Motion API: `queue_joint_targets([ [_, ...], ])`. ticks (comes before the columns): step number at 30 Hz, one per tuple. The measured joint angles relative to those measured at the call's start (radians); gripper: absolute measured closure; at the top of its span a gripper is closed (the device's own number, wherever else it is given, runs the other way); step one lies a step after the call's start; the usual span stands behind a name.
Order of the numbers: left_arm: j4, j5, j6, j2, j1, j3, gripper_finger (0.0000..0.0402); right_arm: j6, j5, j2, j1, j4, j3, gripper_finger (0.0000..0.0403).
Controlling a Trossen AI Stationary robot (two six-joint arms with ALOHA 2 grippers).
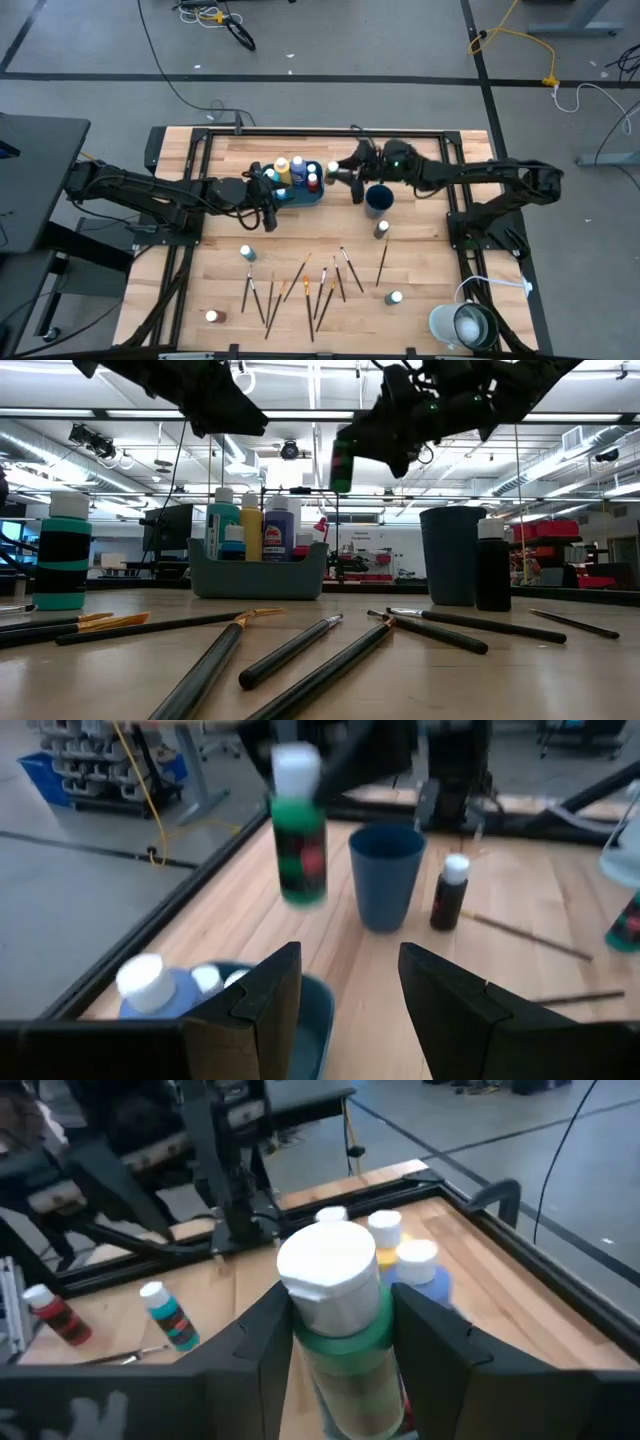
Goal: Pick & Place Paint Supplies
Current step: Put the green paint bottle into the blue bin
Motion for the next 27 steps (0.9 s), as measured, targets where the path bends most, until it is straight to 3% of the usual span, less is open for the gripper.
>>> queue_joint_targets([
  [6,0.04,0.003,0.022,0.0,0.0,0.0,0.0223,0.023,0.119,0.152,0.083,0.184,0.0,0.0257],
  [12,0.041,0.003,0.022,0.0,0.0,0.0,0.0223,0.056,0.147,0.295,0.096,0.347,0.0,0.0256],
  [27,0.041,0.003,0.025,0.0,0.0,0.0,0.0223,0.1,0.201,0.467,0.095,0.383,0.001,0.0256],
])
